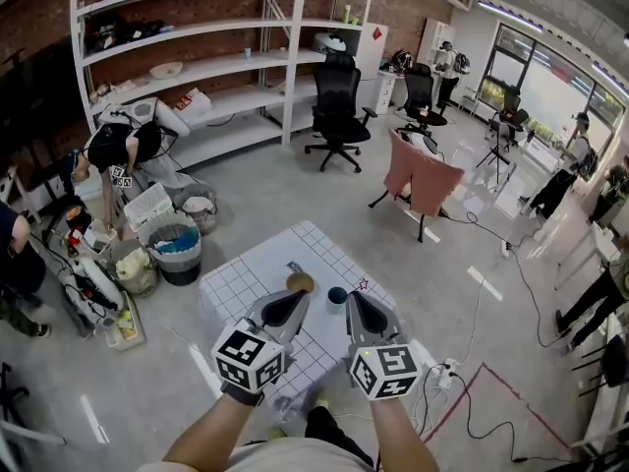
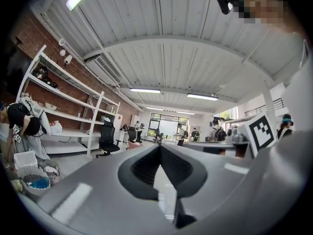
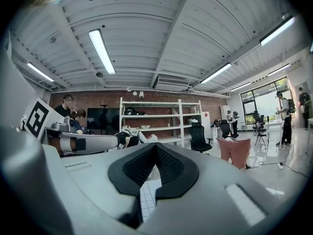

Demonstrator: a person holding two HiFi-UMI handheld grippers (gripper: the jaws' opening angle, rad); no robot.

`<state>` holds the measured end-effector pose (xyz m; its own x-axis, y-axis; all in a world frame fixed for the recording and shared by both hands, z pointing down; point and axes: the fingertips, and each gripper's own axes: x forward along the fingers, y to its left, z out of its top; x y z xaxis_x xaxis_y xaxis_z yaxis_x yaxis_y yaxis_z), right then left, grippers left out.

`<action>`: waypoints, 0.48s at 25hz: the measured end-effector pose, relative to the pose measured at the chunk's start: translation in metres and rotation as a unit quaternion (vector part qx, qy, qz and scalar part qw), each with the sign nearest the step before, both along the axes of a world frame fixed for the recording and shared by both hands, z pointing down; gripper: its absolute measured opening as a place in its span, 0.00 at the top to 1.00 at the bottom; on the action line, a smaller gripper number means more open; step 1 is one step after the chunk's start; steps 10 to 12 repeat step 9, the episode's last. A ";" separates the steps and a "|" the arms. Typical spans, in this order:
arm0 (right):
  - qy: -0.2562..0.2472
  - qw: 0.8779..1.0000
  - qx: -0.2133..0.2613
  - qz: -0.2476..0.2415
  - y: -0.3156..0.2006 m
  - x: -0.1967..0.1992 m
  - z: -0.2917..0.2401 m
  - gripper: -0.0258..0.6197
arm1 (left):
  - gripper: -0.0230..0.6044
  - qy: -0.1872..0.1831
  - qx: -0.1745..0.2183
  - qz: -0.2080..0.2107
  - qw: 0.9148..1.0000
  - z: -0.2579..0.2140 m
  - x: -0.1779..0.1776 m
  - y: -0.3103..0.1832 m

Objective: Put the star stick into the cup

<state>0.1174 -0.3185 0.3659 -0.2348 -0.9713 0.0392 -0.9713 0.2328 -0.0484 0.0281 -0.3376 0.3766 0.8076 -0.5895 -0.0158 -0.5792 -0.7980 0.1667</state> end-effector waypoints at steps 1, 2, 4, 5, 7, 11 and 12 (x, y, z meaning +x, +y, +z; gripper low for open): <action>0.001 1.000 0.001 -0.001 0.004 0.002 0.001 0.94 | 0.96 -0.001 0.001 -0.001 1.000 0.001 0.003 0.004; 0.001 1.000 0.001 -0.002 0.006 0.003 0.001 0.94 | 0.96 -0.002 0.002 -0.002 1.000 0.001 0.003 0.006; 0.003 1.000 0.000 -0.003 0.002 -0.003 -0.003 0.94 | 0.96 -0.002 0.000 -0.002 1.000 -0.002 -0.002 0.002; 0.004 1.000 0.000 -0.003 -0.003 -0.008 -0.005 0.94 | 0.96 -0.002 0.000 -0.002 1.000 -0.004 -0.007 -0.003; 0.005 1.000 -0.001 -0.004 -0.012 -0.018 -0.010 0.94 | 0.96 -0.004 0.000 -0.001 1.000 -0.008 -0.016 -0.013; 0.006 1.000 -0.002 -0.004 -0.022 -0.028 -0.013 0.94 | 0.96 -0.005 0.001 -0.001 1.000 -0.012 -0.024 -0.023; 0.006 1.000 -0.002 -0.004 -0.022 -0.028 -0.013 0.94 | 0.96 -0.005 0.001 -0.001 1.000 -0.012 -0.024 -0.023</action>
